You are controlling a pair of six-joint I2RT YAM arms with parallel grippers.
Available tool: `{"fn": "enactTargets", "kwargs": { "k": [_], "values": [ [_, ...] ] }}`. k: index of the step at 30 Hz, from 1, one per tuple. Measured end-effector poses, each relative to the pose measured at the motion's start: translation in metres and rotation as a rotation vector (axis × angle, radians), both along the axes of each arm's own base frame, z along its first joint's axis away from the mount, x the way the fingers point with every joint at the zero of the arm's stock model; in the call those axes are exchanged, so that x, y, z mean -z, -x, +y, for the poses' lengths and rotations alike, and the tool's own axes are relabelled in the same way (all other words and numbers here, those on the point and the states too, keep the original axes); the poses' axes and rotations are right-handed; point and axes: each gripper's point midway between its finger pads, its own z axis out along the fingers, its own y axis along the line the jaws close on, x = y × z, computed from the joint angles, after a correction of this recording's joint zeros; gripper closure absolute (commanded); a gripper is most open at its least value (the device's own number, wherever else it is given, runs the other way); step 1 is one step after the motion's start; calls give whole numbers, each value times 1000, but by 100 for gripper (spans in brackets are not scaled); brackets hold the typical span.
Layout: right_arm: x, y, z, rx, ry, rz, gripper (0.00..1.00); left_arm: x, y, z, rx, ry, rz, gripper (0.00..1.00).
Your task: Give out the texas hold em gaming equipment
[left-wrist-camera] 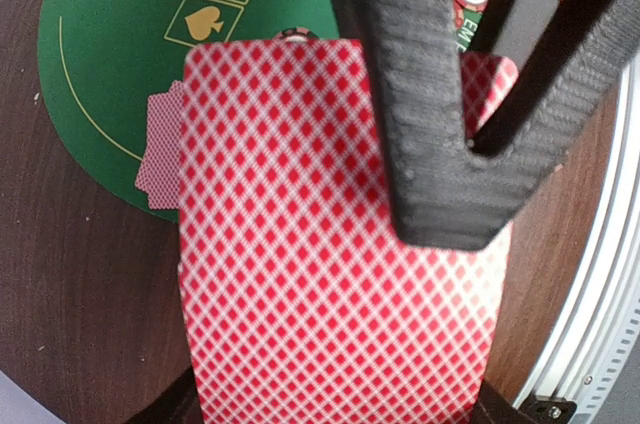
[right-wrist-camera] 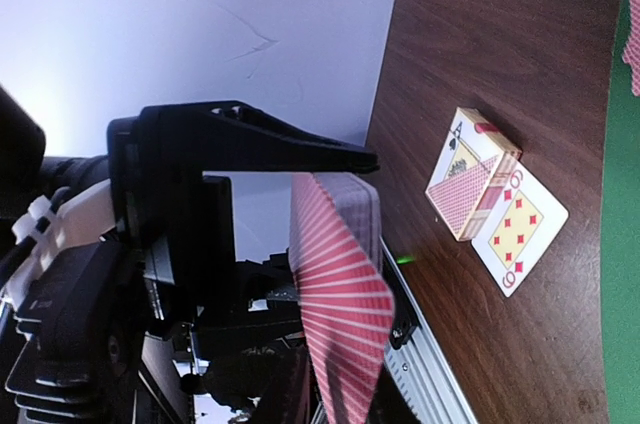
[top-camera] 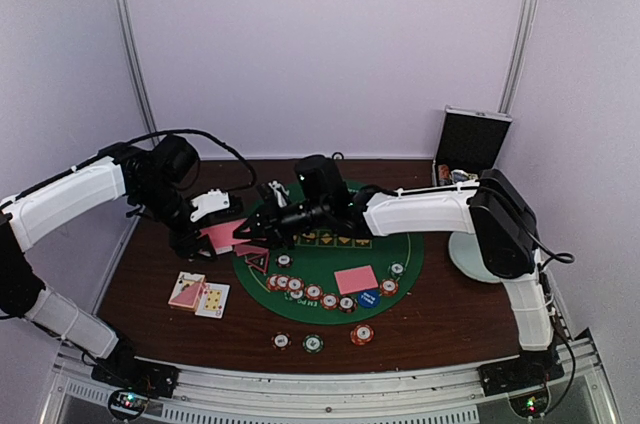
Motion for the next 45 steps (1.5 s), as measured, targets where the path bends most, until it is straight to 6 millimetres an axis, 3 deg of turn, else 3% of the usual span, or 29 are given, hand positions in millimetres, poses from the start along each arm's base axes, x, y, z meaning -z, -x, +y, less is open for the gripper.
{"fn": "enactTargets", "kwargs": {
  "k": [5, 15, 21, 26, 31, 37, 45],
  "values": [
    [8, 2, -2, -5, 30, 6, 97, 0, -1, 1, -2, -7, -3, 100],
    [2, -3, -27, 24, 43, 12, 100, 1, -1, 3, -6, -17, -7, 100],
    [10, -3, -61, 57, 74, 41, 100, 2, -2, 4, -8, -24, -11, 100],
    [20, -6, -107, 100, 124, 57, 100, 2, -3, 5, -10, -28, -13, 100],
    [47, -8, -163, 153, 220, 78, 100, 2, -3, 5, -10, -31, -13, 100],
    [100, 5, -210, 169, 369, 140, 100, 2, -2, 5, -10, -31, -12, 100],
    [122, 7, -225, 161, 435, 134, 100, 3, -2, 5, -10, -32, -11, 100]
  ]
}}
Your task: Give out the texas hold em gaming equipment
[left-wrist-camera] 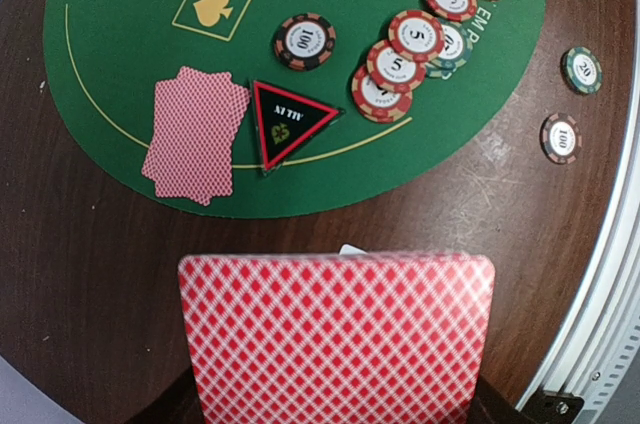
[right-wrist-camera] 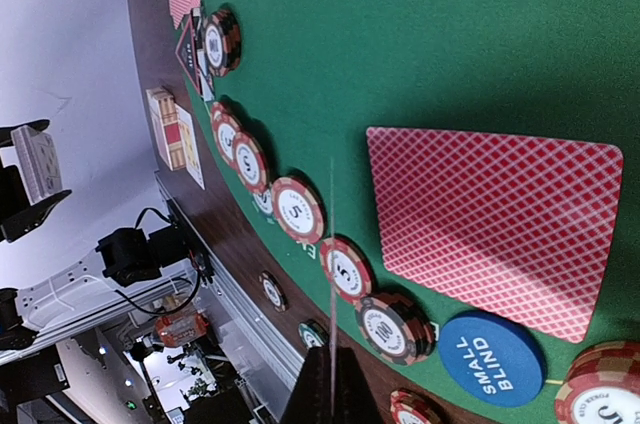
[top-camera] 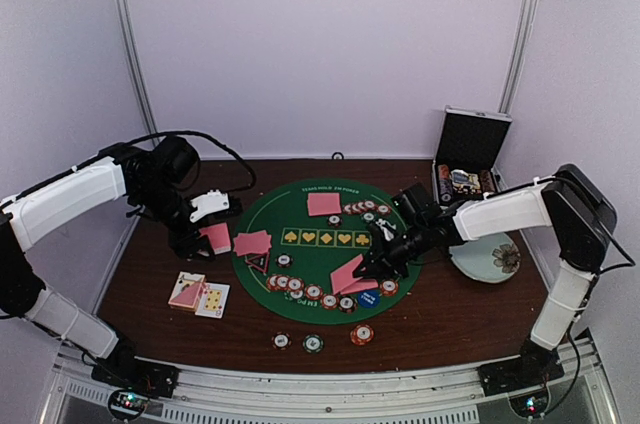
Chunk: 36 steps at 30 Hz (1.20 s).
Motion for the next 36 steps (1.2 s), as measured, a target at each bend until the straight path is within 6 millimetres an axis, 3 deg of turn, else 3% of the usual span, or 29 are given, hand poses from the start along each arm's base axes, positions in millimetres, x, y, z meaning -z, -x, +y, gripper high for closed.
{"fn": "enactTargets", "kwargs": {
  "k": [4, 9, 16, 22, 28, 36],
  "values": [
    [10, -2, -2, -11, 37, 0, 88, 0, 0, 0, 0, 0, 0, 100],
    [17, 0, -12, -38, 110, -16, 63, 0, 0, 0, 0, 0, 0, 100],
    [16, -1, -29, -75, 245, -49, 51, 0, 0, 0, 1, 2, 1, 100],
    [-6, -11, -38, -95, 311, -117, 49, 0, 0, 0, 1, 2, 1, 100],
    [-21, -25, -32, -90, 298, -165, 47, 0, 0, 0, 1, 1, 1, 100],
    [1, -63, 8, -106, 278, -188, 50, 0, 0, 0, 0, 0, 0, 100]
  ]
}}
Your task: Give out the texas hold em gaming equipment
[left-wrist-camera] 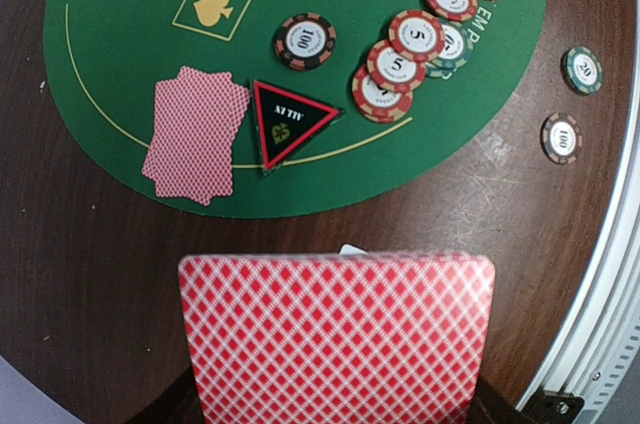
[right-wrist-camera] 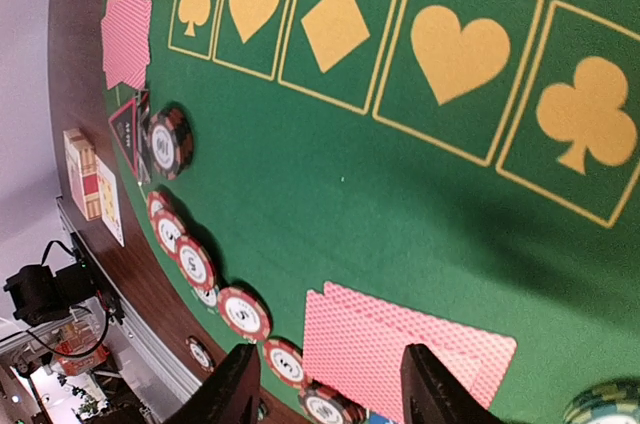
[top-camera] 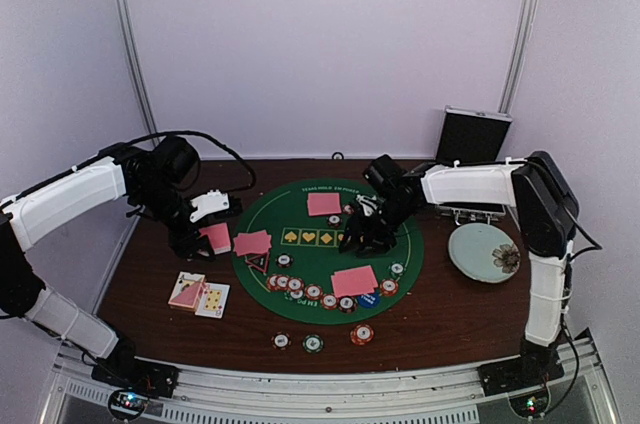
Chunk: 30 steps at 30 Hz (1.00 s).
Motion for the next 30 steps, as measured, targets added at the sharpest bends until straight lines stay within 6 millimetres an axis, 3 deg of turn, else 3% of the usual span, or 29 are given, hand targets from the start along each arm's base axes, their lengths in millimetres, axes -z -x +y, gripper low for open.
{"fn": "enactTargets", "kwargs": {
  "k": [6, 13, 18, 30],
  "values": [
    [21, -14, 20, -40, 26, -21, 53, 0, 0, 0, 0, -2, -1, 100],
    [29, -12, 20, -70, 70, -50, 54, 0, 0, 1, 6, -4, -4, 100],
    [41, -1, 16, -88, 103, -42, 56, 0, 0, 1, 6, -5, -4, 100],
    [42, 27, -4, -102, 117, -42, 59, 0, 0, 1, 9, -6, -6, 100]
  ]
}}
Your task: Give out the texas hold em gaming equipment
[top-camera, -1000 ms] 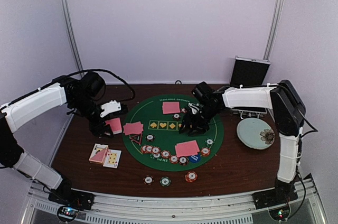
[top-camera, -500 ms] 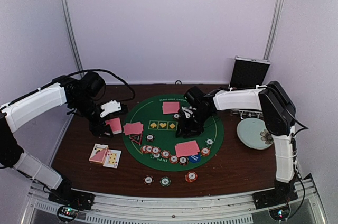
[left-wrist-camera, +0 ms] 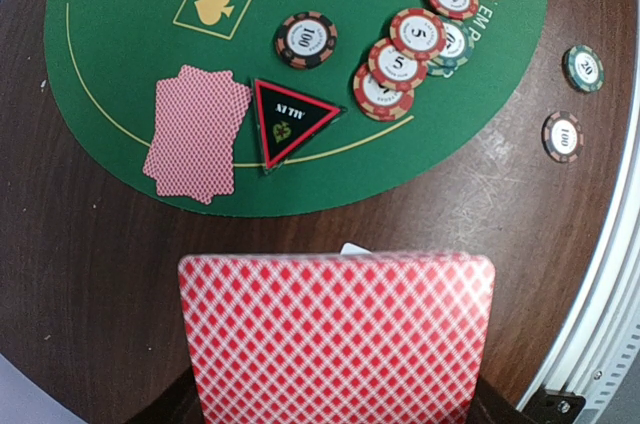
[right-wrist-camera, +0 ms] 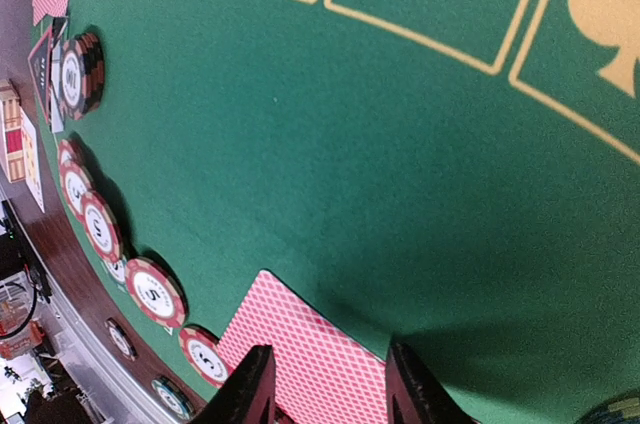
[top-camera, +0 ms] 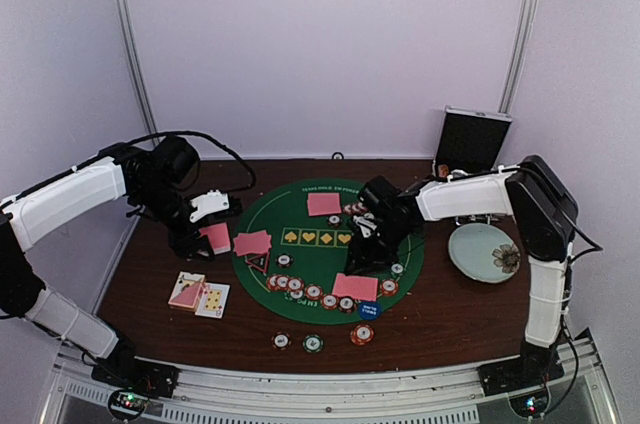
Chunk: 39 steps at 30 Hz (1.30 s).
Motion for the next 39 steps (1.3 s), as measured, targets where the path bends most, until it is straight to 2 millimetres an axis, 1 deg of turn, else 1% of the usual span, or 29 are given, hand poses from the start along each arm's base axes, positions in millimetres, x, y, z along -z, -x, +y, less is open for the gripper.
{"fn": "enactTargets", "kwargs": {
  "k": [6, 10, 12, 15, 18, 20, 21, 23, 25, 30, 33, 36, 39],
  "values": [
    [0, 5, 0, 2, 5, 4, 59, 0, 0, 0, 1, 0, 0, 100],
    [-5, 2, 0, 8, 21, 2, 59, 0, 0, 0, 1, 0, 0, 100],
    [-14, -8, 6, 10, 18, -15, 60, 0, 0, 0, 2, -1, 0, 100],
    [-32, -42, 27, 16, -17, -92, 64, 0, 0, 0, 2, -1, -1, 100],
    [-39, -70, 42, 21, -26, -142, 67, 0, 0, 1, 1, -2, -2, 100],
    [-34, -86, 48, 21, -18, -163, 69, 0, 0, 1, 1, -5, -1, 100],
    [-28, -92, 50, 23, -6, -164, 69, 0, 1, 1, 1, -6, -1, 100],
    [-14, -100, 48, 29, 23, -155, 70, 0, 1, 2, 0, -8, -2, 100],
    [0, -103, 43, 35, 56, -133, 70, -1, 1, 2, 1, -11, -3, 100],
    [-6, -116, 33, 51, 90, -158, 72, -1, 1, 4, 2, -19, -8, 100],
    [-5, -123, 28, 58, 112, -166, 73, 0, 1, 4, 4, -21, -7, 100],
    [2, -131, 27, 58, 131, -165, 75, 0, 2, 5, 4, -23, -3, 100],
    [1, -140, 27, 57, 139, -177, 76, 0, 2, 5, 4, -25, -2, 100]
  ]
}}
